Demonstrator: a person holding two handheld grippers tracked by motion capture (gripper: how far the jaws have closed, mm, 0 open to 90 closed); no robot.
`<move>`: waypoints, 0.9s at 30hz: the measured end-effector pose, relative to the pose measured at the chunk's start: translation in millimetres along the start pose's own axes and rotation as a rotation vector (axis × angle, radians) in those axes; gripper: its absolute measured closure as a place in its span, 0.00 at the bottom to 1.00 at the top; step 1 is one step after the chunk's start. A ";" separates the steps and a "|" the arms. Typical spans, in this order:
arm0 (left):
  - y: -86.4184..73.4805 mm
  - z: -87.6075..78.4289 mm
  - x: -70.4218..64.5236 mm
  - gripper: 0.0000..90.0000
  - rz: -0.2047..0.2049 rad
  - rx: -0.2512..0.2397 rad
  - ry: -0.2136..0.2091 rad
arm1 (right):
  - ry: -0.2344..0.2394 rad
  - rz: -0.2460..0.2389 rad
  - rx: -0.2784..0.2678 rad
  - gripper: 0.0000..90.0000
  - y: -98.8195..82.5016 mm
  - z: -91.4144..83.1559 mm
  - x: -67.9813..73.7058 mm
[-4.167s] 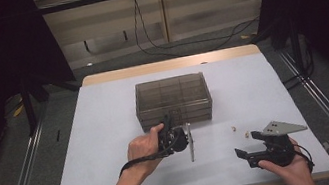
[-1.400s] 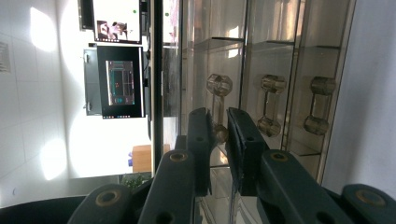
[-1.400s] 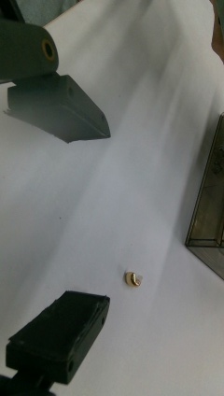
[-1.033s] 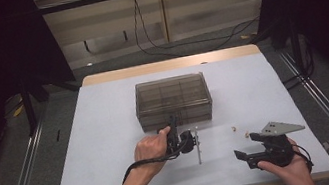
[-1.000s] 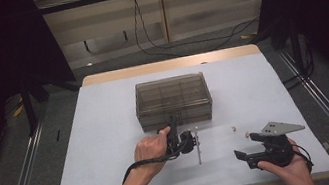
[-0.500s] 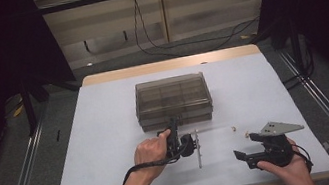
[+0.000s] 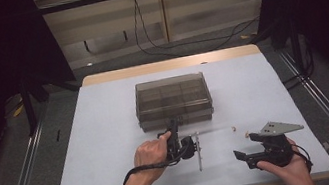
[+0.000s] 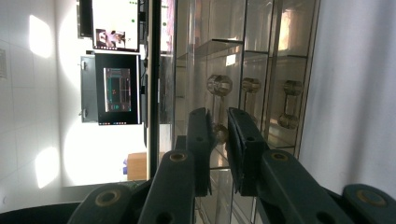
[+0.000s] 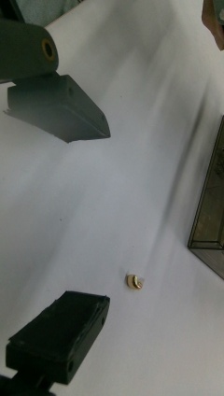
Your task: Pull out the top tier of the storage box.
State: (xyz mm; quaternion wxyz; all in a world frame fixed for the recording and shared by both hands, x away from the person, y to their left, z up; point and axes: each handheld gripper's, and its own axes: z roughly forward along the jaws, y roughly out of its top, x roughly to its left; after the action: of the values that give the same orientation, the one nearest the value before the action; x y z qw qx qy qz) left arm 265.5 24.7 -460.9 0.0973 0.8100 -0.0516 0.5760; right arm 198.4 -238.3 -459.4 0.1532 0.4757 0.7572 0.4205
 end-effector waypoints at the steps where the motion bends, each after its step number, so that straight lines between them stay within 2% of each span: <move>1: 0.0 0.0 0.0 0.89 0.000 0.000 0.000 | 0.001 -0.001 -0.001 0.18 0.2 0.4 0.1; 6: -0.9 -1.3 0.5 0.89 0.019 -0.006 0.009 | 0.001 0.000 0.001 0.17 -0.1 -0.1 -0.1; 8: -1.8 -2.1 -0.2 0.89 0.003 -0.003 -0.002 | 0.000 0.002 -0.001 0.17 0.0 0.0 -0.3; 11: -1.5 -2.1 1.5 0.89 0.005 -0.010 -0.004 | 0.002 -0.002 -0.002 0.17 0.3 0.4 0.0; 13: -2.1 -2.7 3.9 0.88 -0.027 -0.017 -0.021 | 0.004 -0.002 -0.002 0.17 0.5 0.7 0.1; 14: -2.1 -2.7 3.9 0.88 -0.027 -0.017 -0.021 | 0.003 0.000 0.001 0.17 0.5 0.8 0.2; 15: -2.5 -3.3 5.6 0.88 -0.042 -0.011 -0.042 | 0.002 -0.001 0.000 0.17 0.5 1.2 0.1; 18: -3.0 -3.2 7.4 0.86 -0.060 -0.019 -0.048 | 0.004 0.001 0.002 0.17 0.6 1.0 -0.1; 19: -3.3 -3.3 8.0 0.86 -0.069 -0.017 -0.065 | 0.004 0.001 0.002 0.17 0.6 1.0 -0.1; 20: -3.4 -3.2 7.9 0.83 -0.090 -0.016 -0.079 | 0.003 0.001 0.002 0.17 0.6 1.0 0.0; 21: -3.2 -2.6 9.3 0.79 -0.081 -0.016 -0.081 | 0.003 0.002 0.002 0.17 0.6 1.1 0.0; 22: -3.6 -2.8 8.1 0.74 -0.094 -0.018 -0.084 | 0.004 0.001 0.002 0.17 0.5 1.0 -0.1; 24: -4.7 -3.7 8.4 0.72 -0.124 -0.019 -0.106 | 0.003 0.001 0.002 0.17 0.5 1.0 -0.1; 25: -6.2 -4.5 11.3 0.70 -0.170 -0.035 -0.133 | 0.003 0.002 0.003 0.17 0.4 1.2 -0.1; 26: -6.2 -4.5 11.3 0.70 -0.170 -0.035 -0.133 | 0.003 0.002 0.003 0.17 0.4 1.3 0.0; 27: -7.5 -5.2 15.8 0.68 -0.177 -0.051 -0.153 | 0.004 0.002 0.003 0.17 0.5 1.3 0.0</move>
State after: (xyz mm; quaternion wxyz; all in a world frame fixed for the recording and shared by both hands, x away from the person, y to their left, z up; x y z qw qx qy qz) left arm 267.3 33.6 -445.1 0.1644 0.8501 -0.0018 0.5003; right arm 199.5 -237.6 -459.8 0.1506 0.4761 0.7577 0.4202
